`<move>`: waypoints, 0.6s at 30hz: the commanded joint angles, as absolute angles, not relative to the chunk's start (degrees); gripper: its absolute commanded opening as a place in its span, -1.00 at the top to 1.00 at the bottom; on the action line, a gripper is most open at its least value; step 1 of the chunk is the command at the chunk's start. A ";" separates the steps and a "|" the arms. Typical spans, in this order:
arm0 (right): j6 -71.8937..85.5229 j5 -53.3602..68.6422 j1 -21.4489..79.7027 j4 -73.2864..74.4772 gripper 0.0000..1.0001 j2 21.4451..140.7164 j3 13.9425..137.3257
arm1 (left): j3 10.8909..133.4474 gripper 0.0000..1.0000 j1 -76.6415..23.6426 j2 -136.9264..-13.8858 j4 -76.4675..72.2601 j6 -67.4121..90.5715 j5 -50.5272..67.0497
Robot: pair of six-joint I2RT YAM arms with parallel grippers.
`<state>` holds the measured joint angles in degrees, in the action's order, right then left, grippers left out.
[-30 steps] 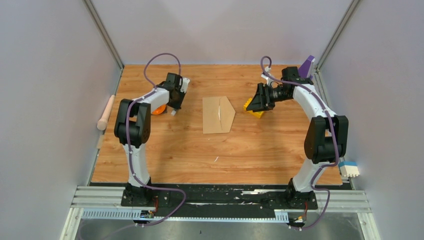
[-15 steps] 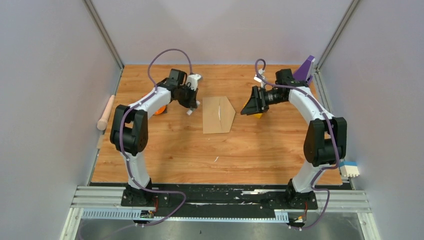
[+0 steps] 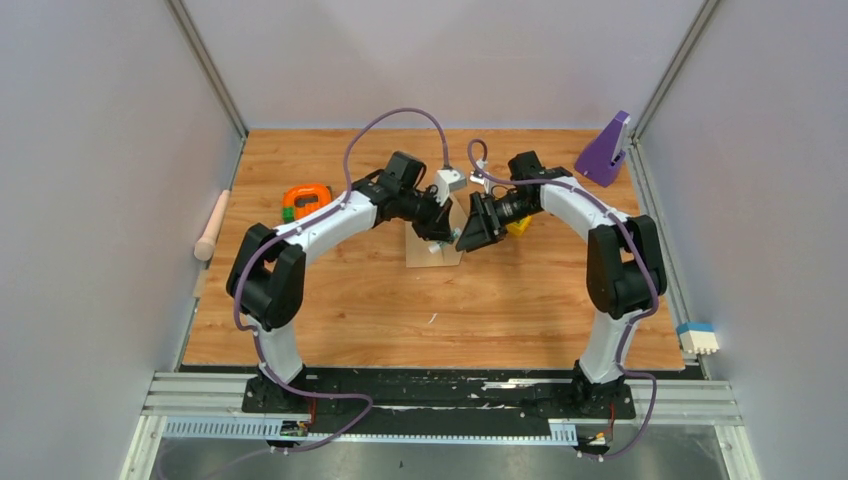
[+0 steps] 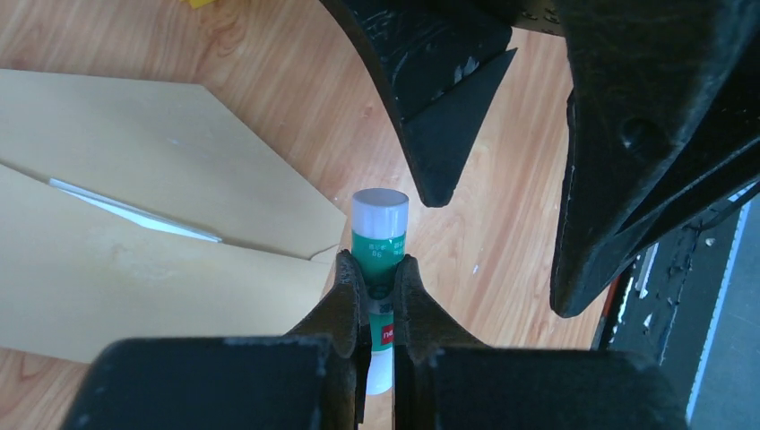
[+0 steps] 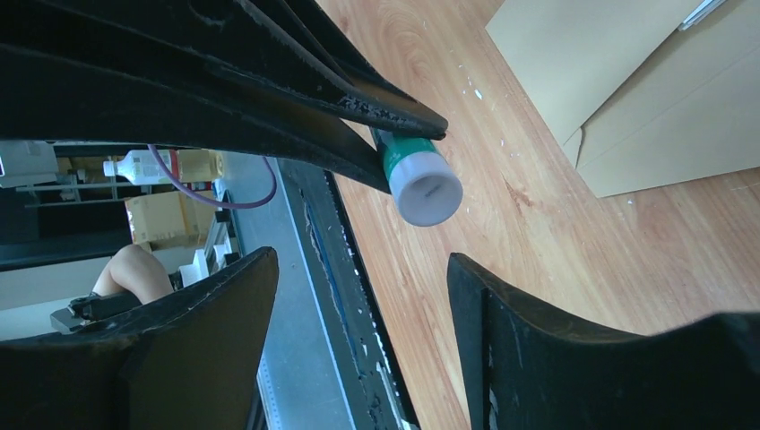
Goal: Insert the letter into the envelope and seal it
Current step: Open the solid glue cap from the solid glue.
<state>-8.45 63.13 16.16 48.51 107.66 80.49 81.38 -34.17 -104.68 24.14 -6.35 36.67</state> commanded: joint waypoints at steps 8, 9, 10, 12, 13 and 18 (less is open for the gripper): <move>-9.32 66.02 15.97 47.65 -0.28 110.17 82.07 | 77.23 1.00 -35.02 -99.67 20.64 -6.99 42.48; -9.32 65.82 15.94 47.72 -0.26 110.39 82.23 | 77.02 1.00 -35.23 -99.49 20.56 -7.02 42.60; -9.36 65.64 15.94 47.75 -0.25 110.53 82.20 | 76.71 1.00 -35.37 -99.14 20.39 -6.98 42.84; -9.41 65.49 15.99 47.79 -0.23 110.74 82.18 | 76.44 1.00 -35.60 -98.80 20.19 -6.99 43.53; -9.40 65.62 15.98 47.89 -0.22 110.81 82.24 | 76.44 1.00 -35.82 -98.71 20.25 -7.18 43.65; -9.58 65.74 15.99 48.24 -0.17 110.78 82.54 | 76.55 1.00 -36.97 -98.53 21.22 -8.52 42.94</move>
